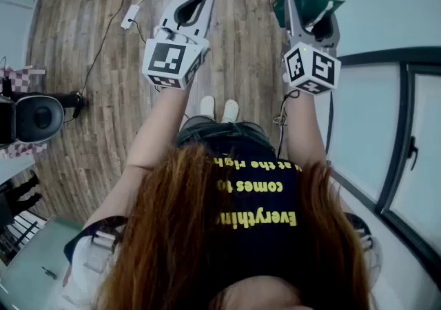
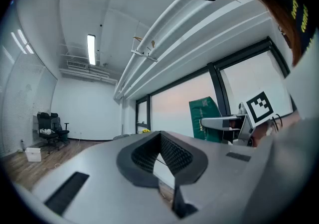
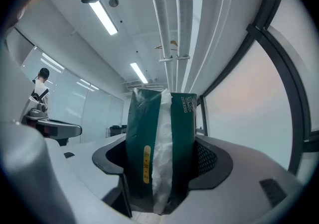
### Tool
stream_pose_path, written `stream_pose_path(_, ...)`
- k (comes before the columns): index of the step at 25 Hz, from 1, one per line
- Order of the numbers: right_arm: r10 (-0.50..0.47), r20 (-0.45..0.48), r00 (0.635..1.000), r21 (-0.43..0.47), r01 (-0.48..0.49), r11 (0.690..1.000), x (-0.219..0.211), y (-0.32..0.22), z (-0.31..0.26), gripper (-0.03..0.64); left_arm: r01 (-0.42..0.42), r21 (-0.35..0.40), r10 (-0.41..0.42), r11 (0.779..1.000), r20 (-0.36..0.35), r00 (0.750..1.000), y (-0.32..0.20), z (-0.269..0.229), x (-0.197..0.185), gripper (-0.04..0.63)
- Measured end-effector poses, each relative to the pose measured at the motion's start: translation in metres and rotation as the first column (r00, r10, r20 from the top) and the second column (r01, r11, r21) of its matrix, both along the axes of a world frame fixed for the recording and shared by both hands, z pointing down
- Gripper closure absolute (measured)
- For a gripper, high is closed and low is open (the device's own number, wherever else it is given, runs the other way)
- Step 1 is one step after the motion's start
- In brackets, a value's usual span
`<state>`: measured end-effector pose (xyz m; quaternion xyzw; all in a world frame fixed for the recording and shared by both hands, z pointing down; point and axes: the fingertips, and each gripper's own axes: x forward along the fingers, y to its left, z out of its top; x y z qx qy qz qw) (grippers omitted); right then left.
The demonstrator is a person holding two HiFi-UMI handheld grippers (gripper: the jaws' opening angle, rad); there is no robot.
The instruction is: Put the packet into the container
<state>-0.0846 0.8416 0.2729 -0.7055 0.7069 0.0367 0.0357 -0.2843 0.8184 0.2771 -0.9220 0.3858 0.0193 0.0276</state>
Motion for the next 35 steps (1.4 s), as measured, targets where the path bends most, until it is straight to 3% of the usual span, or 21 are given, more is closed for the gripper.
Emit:
stream_pose_path(14,-0.029,-0.008,1.000,-0.010,0.029,1.000,0.016,-0.006,-0.001,0.273,-0.008,-0.012,0.008,1.000,0.008,1.000,-0.007,-0.003,0.036,0.595)
stream_pose_path(25,-0.090,-0.024,0.996,-0.005,0.090,0.996,0.025,-0.022,0.000,0.274,0.008,0.040,-0.008,0.999,0.010,1.000,-0.024,-0.005,0.067,0.595)
stream_pose_path(35,-0.076,-0.014,0.997,-0.008,0.076,0.997,0.021,-0.090,0.008,0.273,0.006,0.018,-0.006,1.000,0.000,1.000,-0.099,0.010,0.065,0.595)
